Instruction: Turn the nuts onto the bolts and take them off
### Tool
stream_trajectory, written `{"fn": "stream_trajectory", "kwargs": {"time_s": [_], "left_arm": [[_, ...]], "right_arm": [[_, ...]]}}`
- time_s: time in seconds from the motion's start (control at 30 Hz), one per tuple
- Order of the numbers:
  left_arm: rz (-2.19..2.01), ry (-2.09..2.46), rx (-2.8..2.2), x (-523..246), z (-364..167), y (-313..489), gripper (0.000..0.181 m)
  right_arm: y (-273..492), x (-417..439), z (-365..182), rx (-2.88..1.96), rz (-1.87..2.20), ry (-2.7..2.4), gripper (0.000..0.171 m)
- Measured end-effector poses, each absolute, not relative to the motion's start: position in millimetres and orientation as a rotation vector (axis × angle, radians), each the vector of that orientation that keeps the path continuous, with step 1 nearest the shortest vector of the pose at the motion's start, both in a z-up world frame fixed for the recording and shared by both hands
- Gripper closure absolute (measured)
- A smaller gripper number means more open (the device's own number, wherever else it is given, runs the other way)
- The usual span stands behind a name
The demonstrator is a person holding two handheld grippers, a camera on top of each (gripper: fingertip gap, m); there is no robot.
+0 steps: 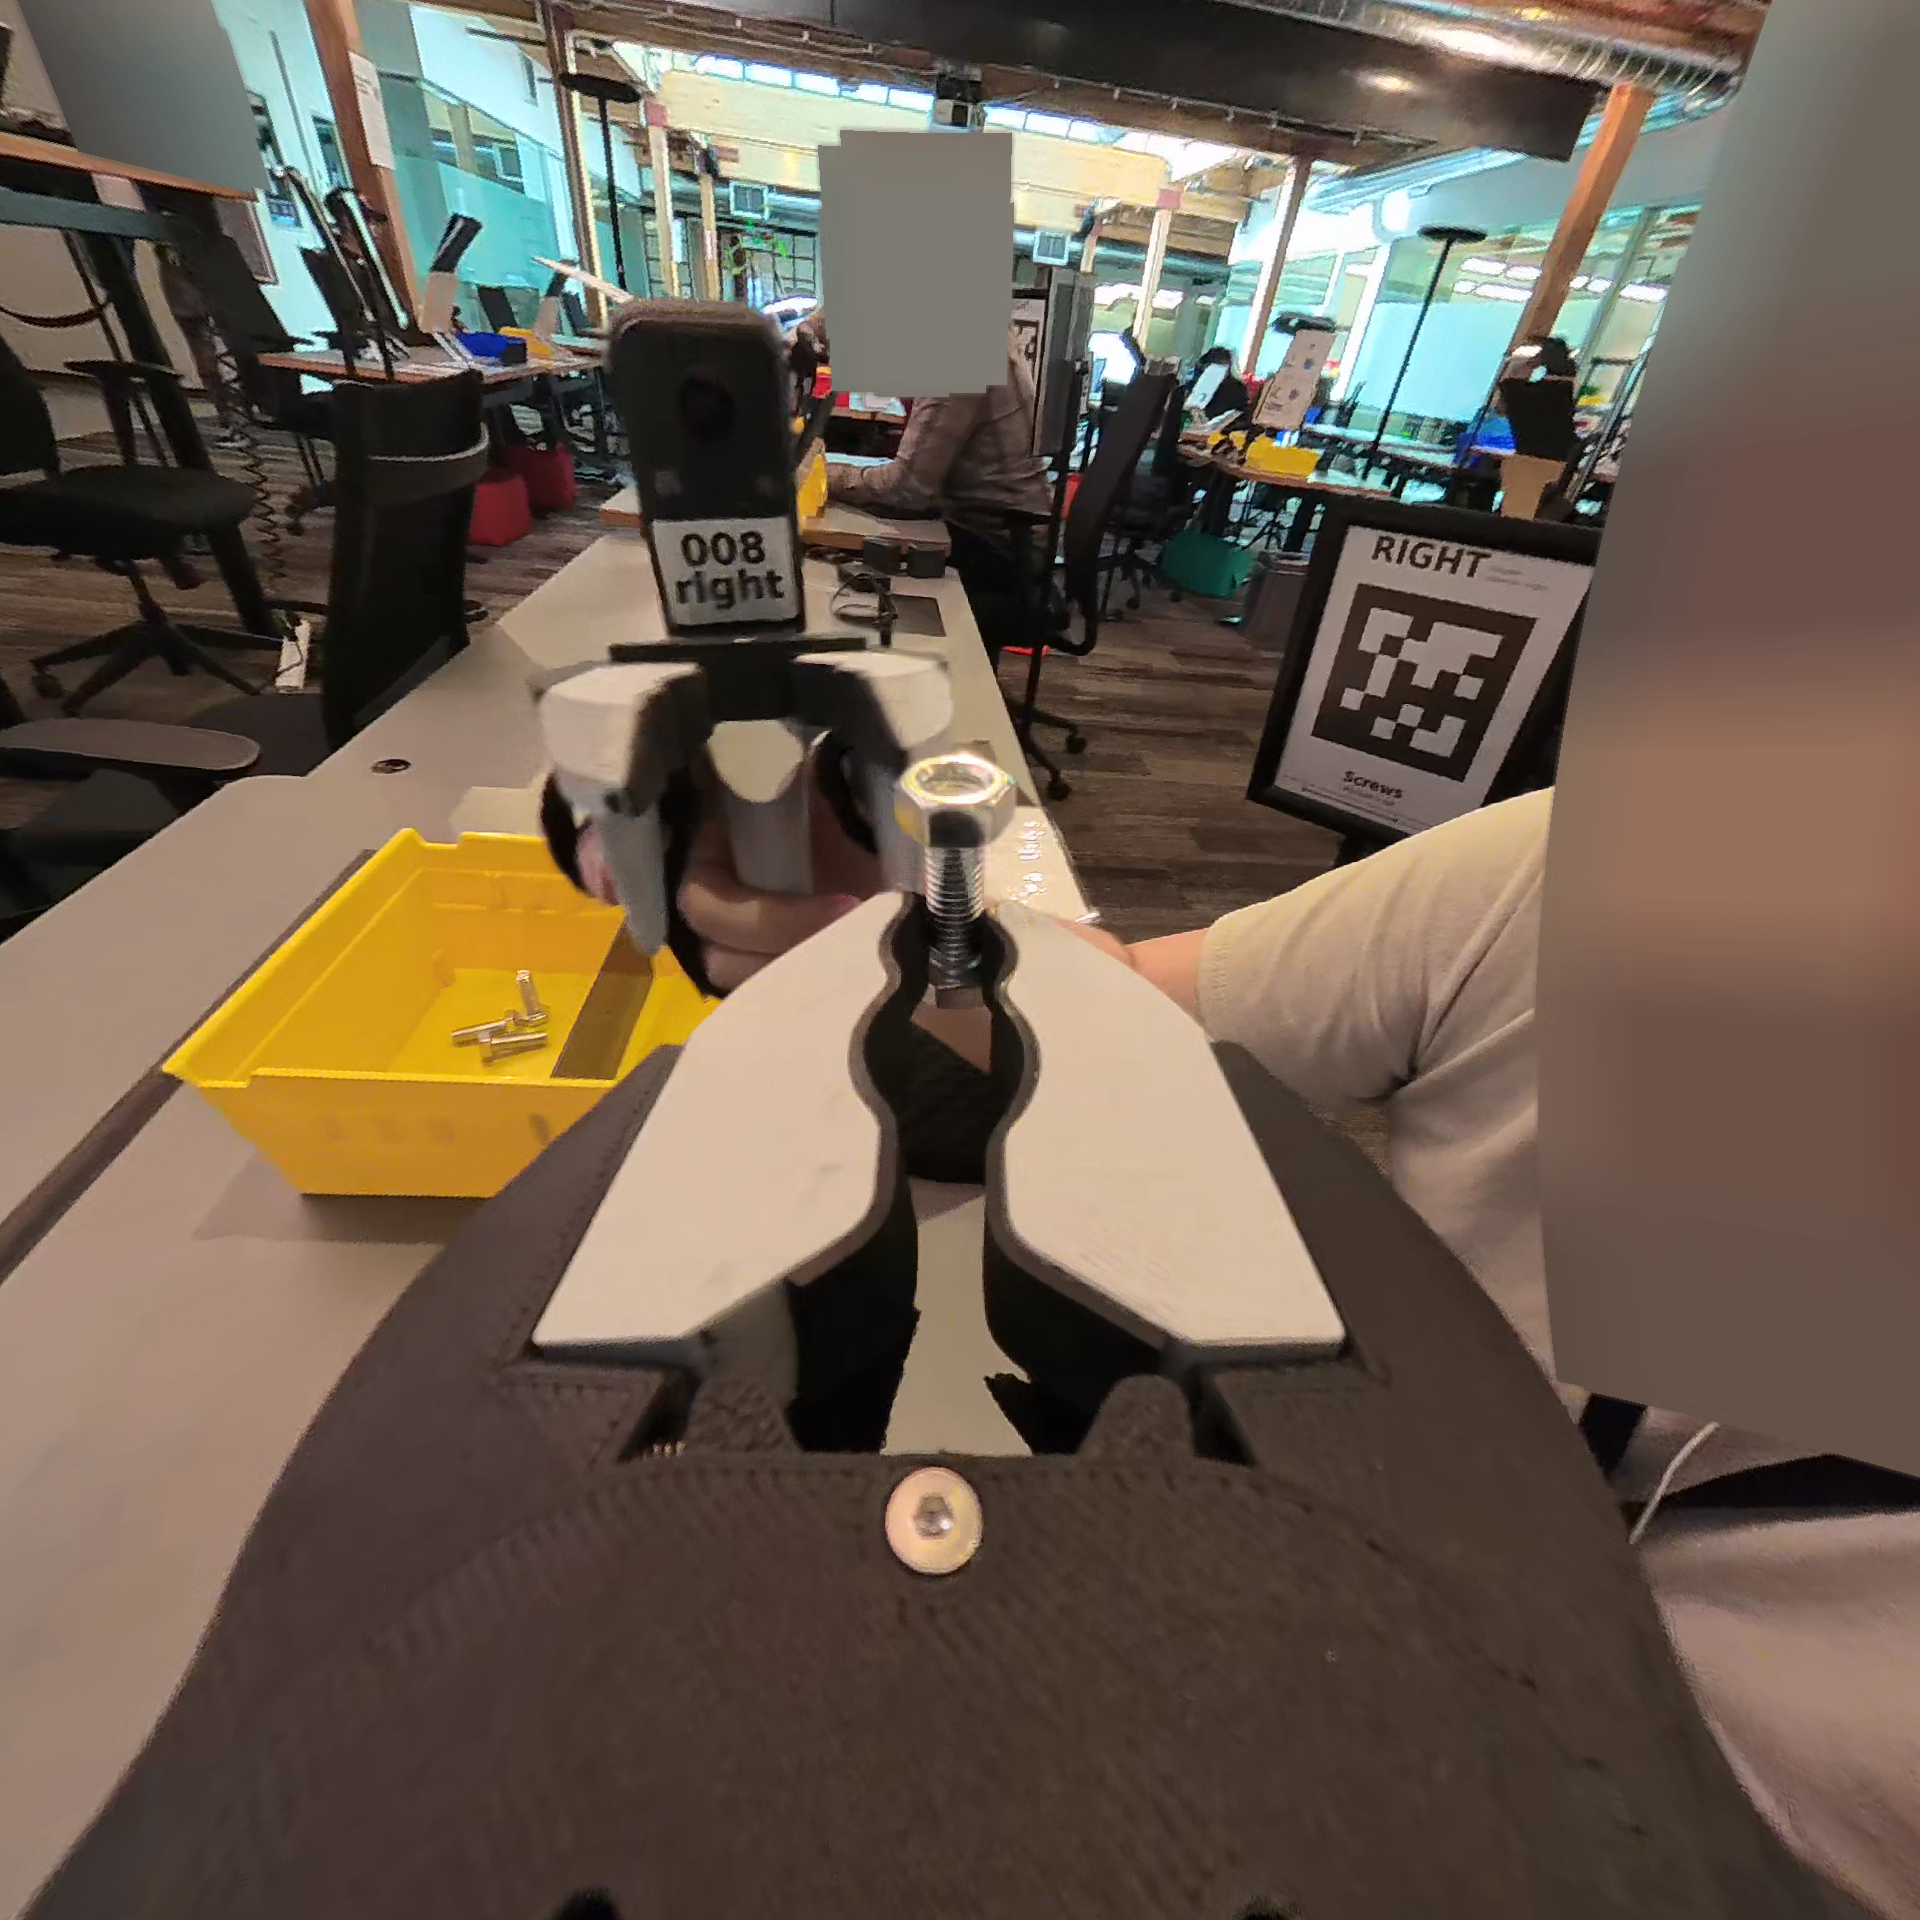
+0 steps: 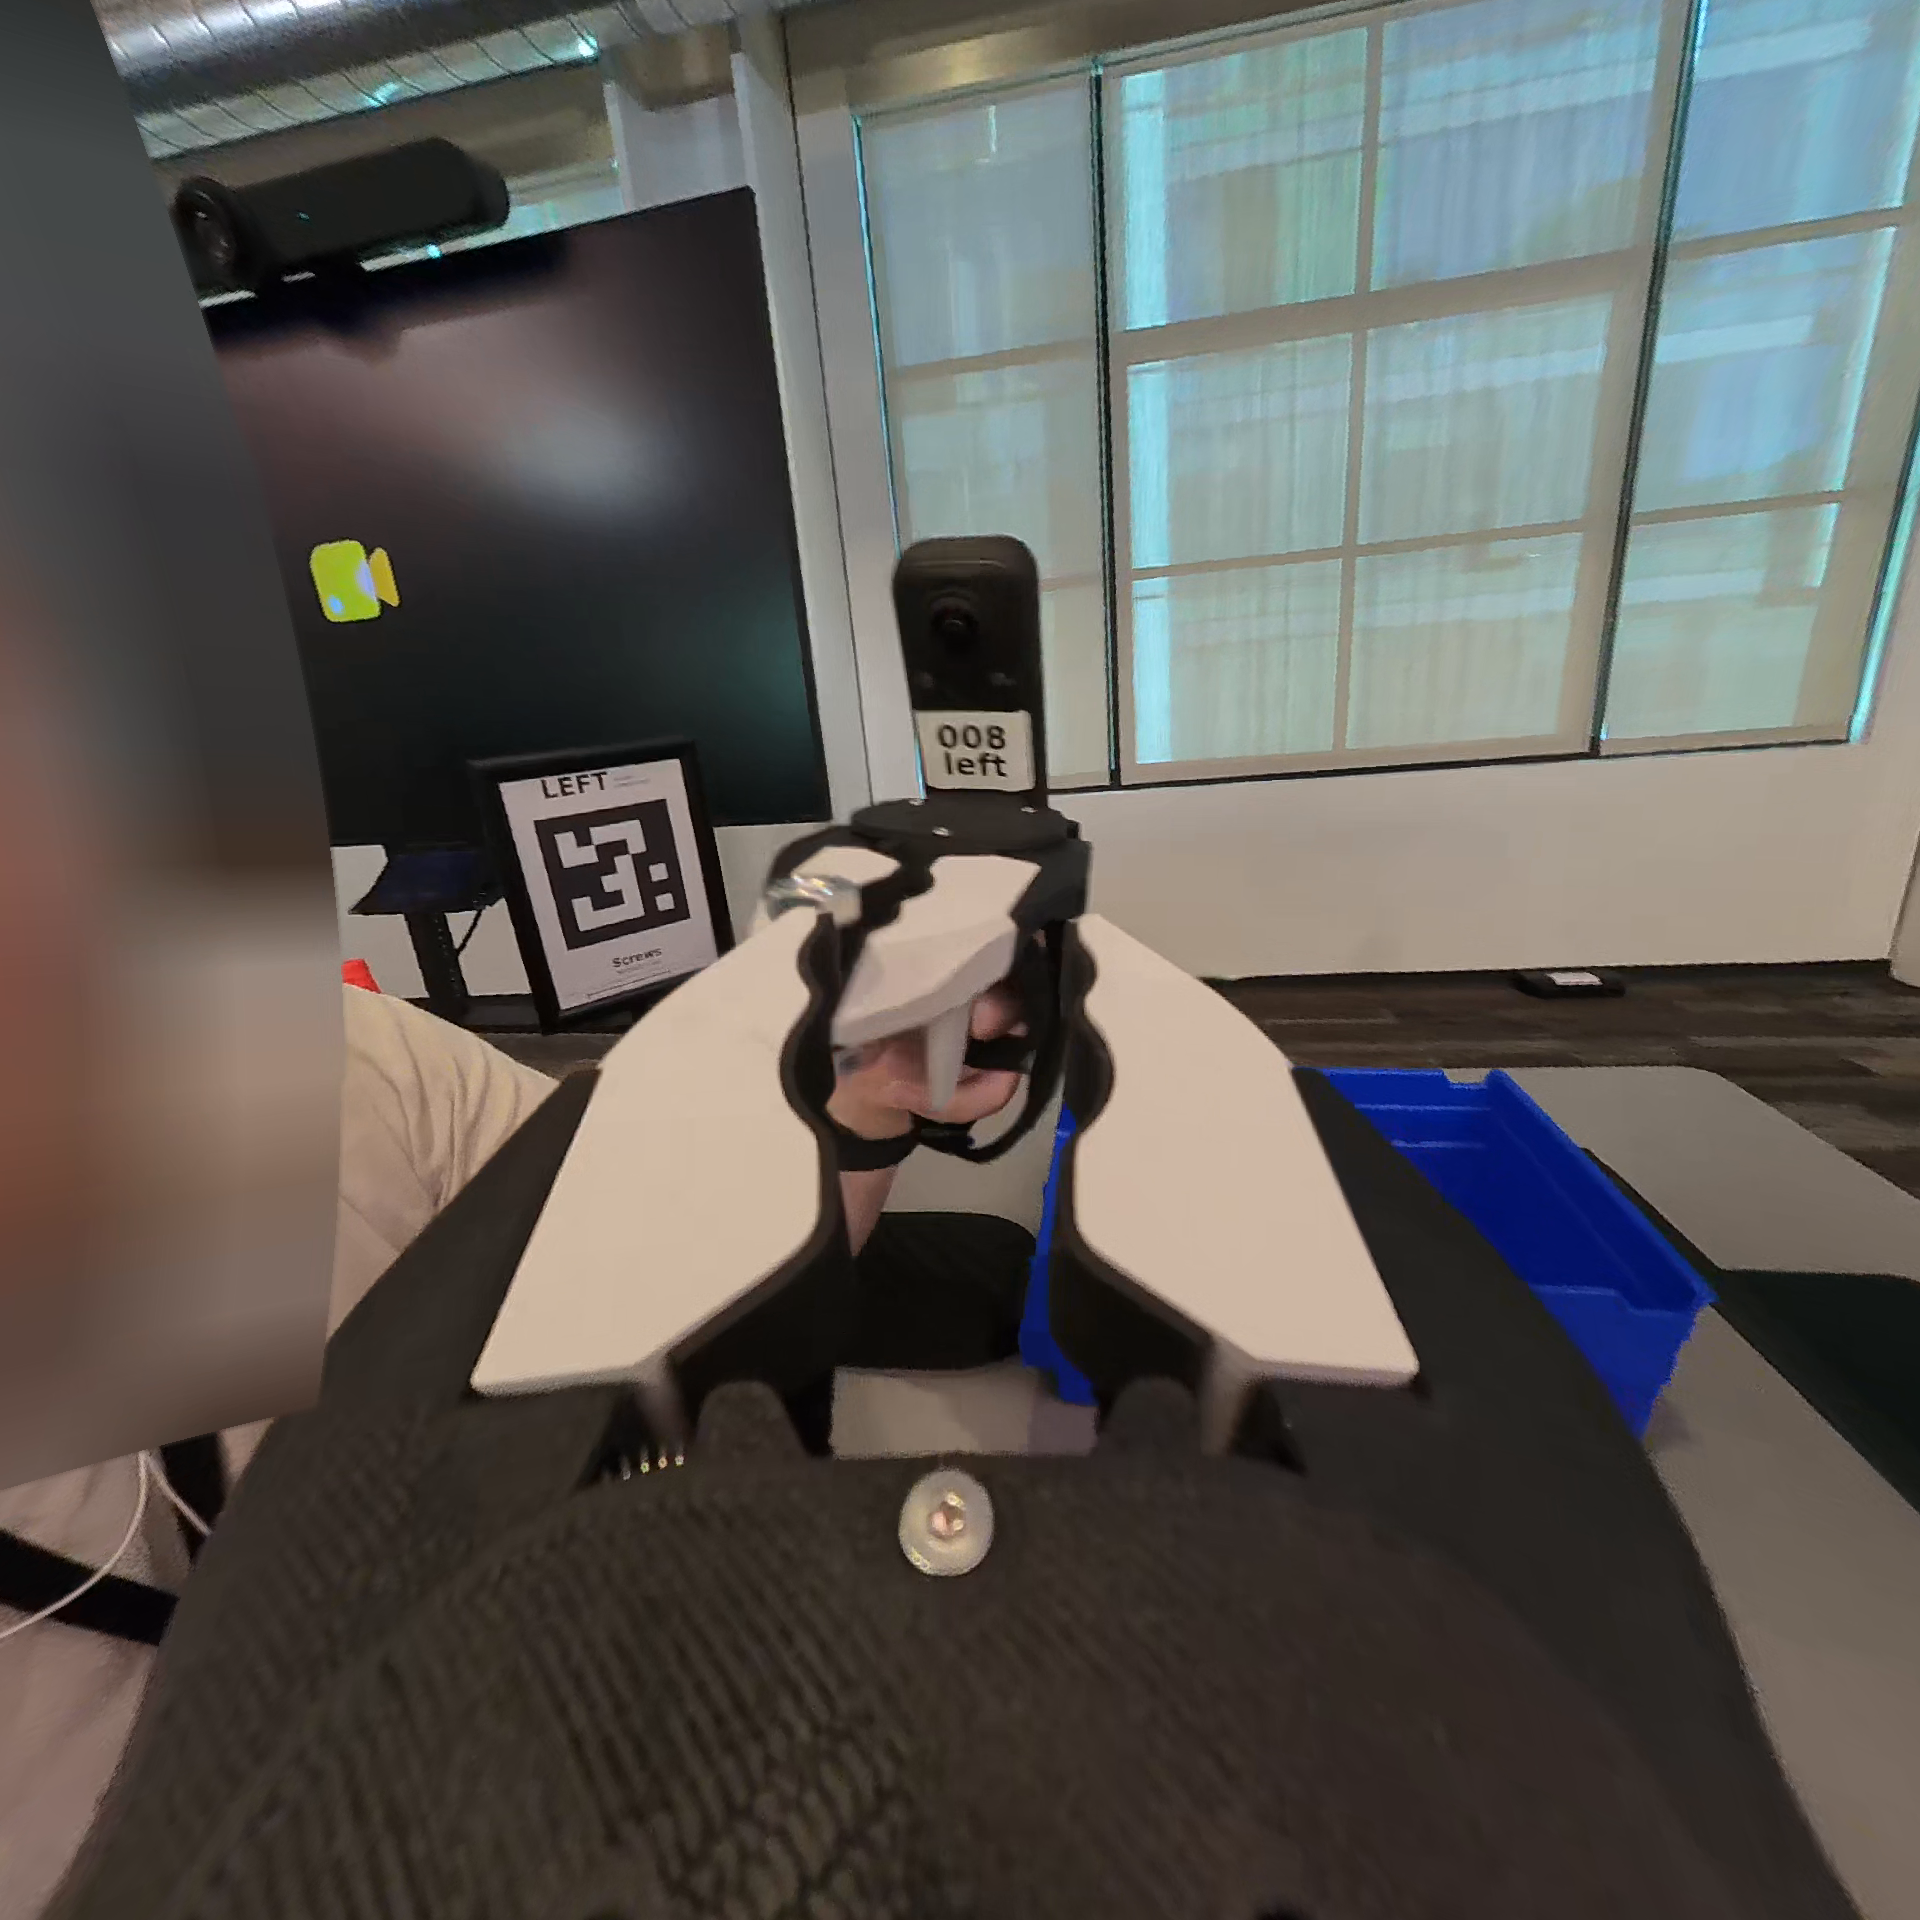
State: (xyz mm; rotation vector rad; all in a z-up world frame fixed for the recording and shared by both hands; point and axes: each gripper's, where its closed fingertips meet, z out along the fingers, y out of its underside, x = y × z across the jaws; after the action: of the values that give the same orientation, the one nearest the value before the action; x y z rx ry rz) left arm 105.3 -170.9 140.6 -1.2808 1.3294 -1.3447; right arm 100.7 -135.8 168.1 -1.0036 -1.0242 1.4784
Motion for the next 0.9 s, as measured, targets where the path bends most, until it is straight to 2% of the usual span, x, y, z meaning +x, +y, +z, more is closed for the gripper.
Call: {"fn": "stream_trajectory", "kwargs": {"time_s": [0.13,0.27,0.33,0.43,0.77,0.8,0.87,0.9], "left_arm": [[-1.323,1.33,-1.294,107,138,-168,0.172],[-1.327,1.335,-1.291,106,139,-171,0.172],[-1.337,1.334,-1.275,105,142,-173,0.172],[-1.3,1.328,-1.284,104,142,-171,0.172],[-1.194,1.273,-1.322,105,138,-157,0.172],[-1.196,1.278,-1.321,105,139,-158,0.172],[-1.203,1.291,-1.322,105,138,-160,0.172],[-1.223,1.307,-1.313,105,138,-163,0.172]], "right_arm": [[-156,93,172,-0.96,1.474,-1.078,0.126],[-143,94,167,-0.987,1.457,-1.052,0.124],[-127,103,167,-1.02,1.47,-0.979,0.131],[-128,112,175,-0.99,1.515,-0.957,0.132],[-146,86,170,-1.043,1.248,-1.041,0.129],[-146,86,169,-1.041,1.237,-1.048,0.13],[-154,87,169,-1.008,1.252,-1.094,0.153],[-157,87,169,-1.0,1.273,-1.113,0.153]]}}
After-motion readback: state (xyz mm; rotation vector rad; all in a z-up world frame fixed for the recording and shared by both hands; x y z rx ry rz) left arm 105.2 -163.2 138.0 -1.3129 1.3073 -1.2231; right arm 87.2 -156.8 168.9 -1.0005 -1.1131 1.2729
